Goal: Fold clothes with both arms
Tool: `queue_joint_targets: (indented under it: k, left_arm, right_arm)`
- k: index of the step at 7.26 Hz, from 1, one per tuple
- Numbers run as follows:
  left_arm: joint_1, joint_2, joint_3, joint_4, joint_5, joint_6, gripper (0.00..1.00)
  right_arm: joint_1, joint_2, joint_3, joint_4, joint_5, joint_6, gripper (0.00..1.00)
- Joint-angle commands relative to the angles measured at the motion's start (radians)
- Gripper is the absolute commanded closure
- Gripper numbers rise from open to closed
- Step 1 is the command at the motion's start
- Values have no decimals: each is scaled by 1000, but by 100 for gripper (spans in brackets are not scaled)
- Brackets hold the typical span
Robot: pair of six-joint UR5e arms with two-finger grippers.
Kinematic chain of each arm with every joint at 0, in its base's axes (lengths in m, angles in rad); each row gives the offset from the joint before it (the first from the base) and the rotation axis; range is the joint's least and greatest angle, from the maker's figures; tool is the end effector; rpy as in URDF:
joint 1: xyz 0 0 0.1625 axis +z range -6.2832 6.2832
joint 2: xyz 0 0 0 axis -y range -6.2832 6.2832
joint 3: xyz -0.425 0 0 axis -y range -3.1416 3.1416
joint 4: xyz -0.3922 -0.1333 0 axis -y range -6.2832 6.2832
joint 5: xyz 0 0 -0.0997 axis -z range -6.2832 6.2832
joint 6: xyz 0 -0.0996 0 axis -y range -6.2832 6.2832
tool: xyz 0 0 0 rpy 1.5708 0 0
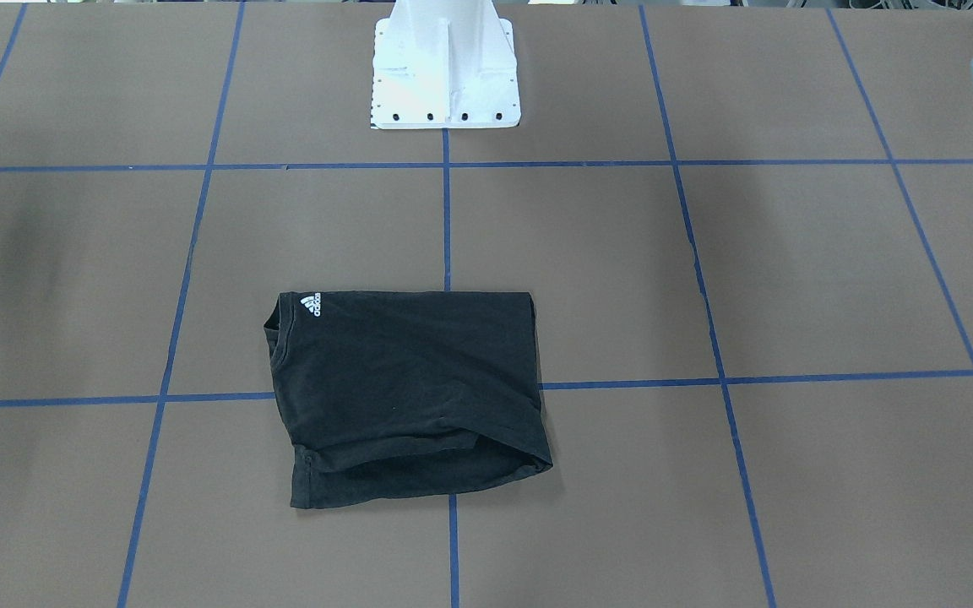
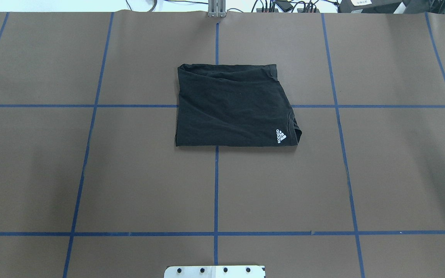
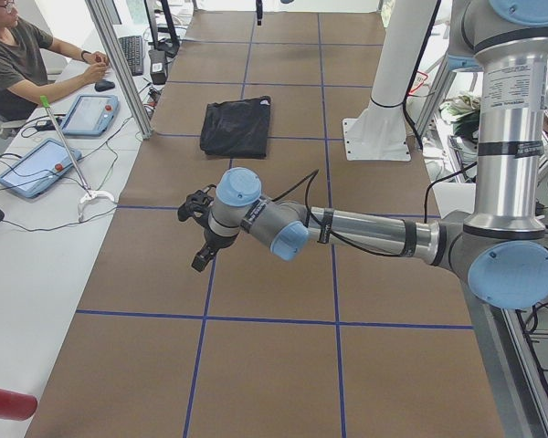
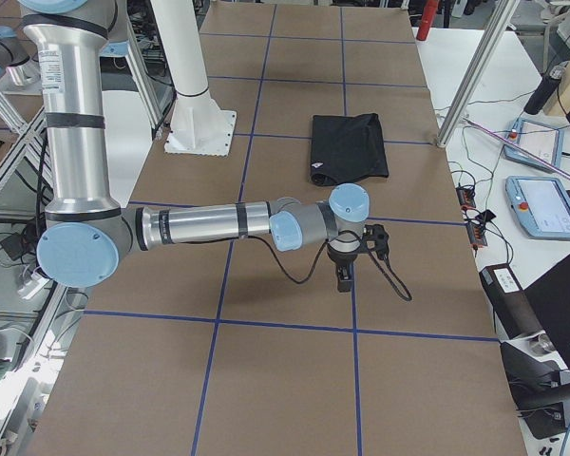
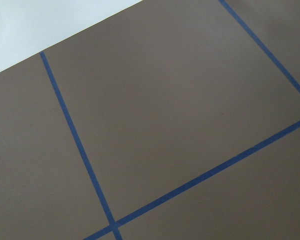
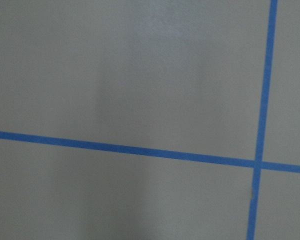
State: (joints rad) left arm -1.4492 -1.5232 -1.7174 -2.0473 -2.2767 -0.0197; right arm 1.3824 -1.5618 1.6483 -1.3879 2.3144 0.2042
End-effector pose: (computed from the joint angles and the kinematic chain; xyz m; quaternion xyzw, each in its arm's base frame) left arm -0.0081 -0.4996 0.5576 0.2422 0.3494 0.1438 0.8936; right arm -0.0308 -0.5135 0.5977 0.0525 -0.3775 -0.0415 0.9236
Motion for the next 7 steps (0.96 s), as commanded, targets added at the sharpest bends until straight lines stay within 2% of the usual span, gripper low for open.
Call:
queue_joint_targets:
  k: [1, 4, 5, 6, 7]
  left_arm:
    - [-5, 34, -14, 50, -26, -55, 0]
    - [-6, 34, 7, 93, -70, -68, 0]
    - [-3, 28, 16, 95, -107, -69, 0]
    - [-5, 34, 62, 84, -115, -66, 0]
    - [-28, 56, 61, 61, -110, -54, 0]
  right_arm:
    - [21, -56, 17, -11, 2, -90, 0]
    - [7, 5, 33, -204, -24, -92, 0]
    - [18, 58, 34, -312, -41, -97, 0]
    - [33, 83, 34, -350, -41, -138, 0]
    - [53, 91, 44, -391, -41, -158, 0]
